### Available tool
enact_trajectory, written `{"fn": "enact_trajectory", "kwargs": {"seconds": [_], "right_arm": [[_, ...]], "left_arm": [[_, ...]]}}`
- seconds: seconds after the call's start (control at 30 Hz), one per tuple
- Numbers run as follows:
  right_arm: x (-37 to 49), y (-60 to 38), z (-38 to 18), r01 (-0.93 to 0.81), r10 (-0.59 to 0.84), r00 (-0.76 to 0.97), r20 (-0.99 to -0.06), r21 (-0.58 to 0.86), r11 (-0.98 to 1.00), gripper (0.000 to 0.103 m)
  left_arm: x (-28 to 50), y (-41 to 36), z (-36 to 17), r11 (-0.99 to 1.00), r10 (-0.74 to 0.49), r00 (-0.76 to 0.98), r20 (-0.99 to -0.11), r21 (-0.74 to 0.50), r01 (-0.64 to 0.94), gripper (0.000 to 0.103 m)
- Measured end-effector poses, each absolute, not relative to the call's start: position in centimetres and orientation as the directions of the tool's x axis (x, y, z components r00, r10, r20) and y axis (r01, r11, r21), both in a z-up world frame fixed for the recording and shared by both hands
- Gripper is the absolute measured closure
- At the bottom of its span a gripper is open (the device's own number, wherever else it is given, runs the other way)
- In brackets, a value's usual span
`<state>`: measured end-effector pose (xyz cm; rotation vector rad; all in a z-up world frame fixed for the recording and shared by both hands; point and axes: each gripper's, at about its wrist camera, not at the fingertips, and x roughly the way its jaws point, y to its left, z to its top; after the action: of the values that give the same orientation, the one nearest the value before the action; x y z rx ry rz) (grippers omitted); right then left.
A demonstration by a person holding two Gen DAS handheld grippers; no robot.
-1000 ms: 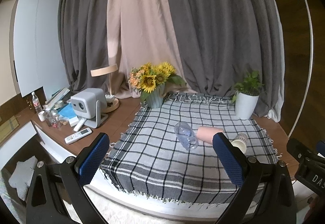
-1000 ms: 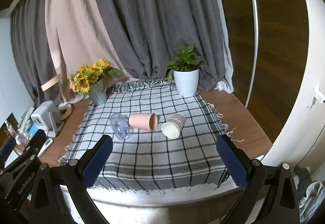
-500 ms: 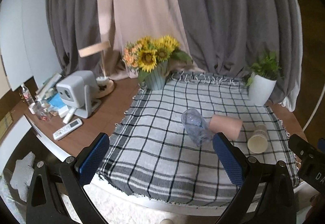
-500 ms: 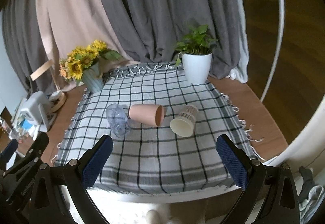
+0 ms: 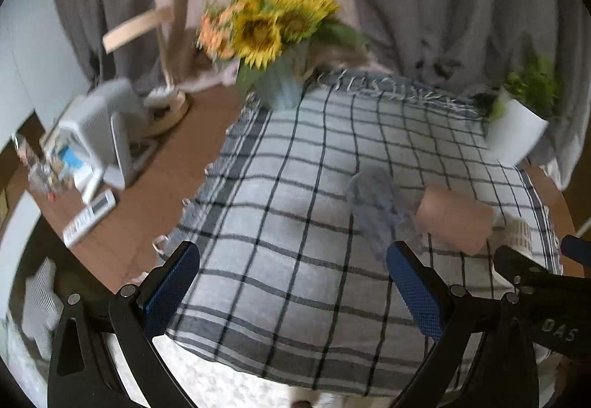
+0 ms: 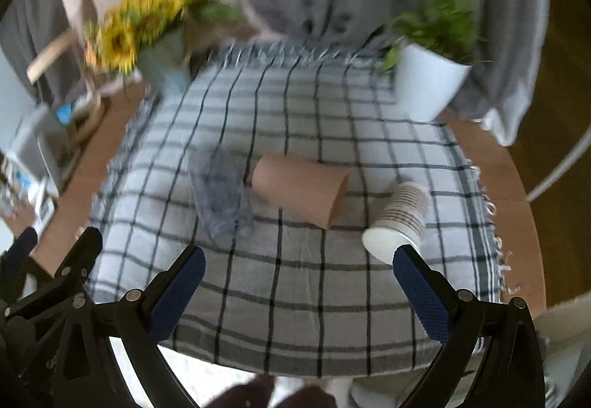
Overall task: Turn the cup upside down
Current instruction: 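Move the right tool down to the pink cup and close around it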
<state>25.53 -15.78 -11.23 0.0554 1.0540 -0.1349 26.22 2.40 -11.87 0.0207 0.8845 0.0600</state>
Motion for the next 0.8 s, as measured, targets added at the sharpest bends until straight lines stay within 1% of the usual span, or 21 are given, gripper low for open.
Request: {"fn": "enact_trajectory", "kwargs": {"seconds": [0.07, 0.2, 0.33, 0.43, 0.63, 0.8], "right_arm": [[27.4, -15.6, -12.2, 0.095, -0.108, 0.454, -0.885, -0.072, 0.993, 0.001], [30.7, -15.8, -14.1, -0.019, -0.065, 0.362, -0.930, -0.077, 0.997, 0.001], [33.6, -15.9, -15.7, -0.147, -0.051, 0.317, -0.947, -0.102, 0.984, 0.001], [35.9, -16.3, -17.0, -0.244, -0.025, 0.262, -0.965, -0.091, 0.966, 0.002], [39.3, -16.1, -19.8, -0.397, 0.000, 0.172, -0.985, -0.069, 0.915, 0.005], [40.6, -15.6, -21.8, -0.479, -0.004, 0.115, -0.993, -0.059, 0.876, 0.008]], "left_arm": [[26.9, 2.3, -12.8, 0.995, 0.086, 0.608, -0.790, 0.039, -0.090, 0.000], [28.3, 2.0, -14.6, 0.984, 0.108, 0.548, -0.829, 0.012, -0.176, 0.000], [29.0, 0.9, -16.2, 0.956, 0.159, 0.496, -0.854, 0.008, -0.293, 0.000], [29.7, 0.1, -17.4, 0.939, 0.186, 0.449, -0.874, 0.023, -0.344, 0.000], [29.9, -1.5, -18.8, 0.913, 0.231, 0.399, -0.887, 0.055, -0.405, 0.000], [29.9, -2.7, -19.4, 0.899, 0.249, 0.372, -0.894, 0.070, -0.433, 0.000]]}}
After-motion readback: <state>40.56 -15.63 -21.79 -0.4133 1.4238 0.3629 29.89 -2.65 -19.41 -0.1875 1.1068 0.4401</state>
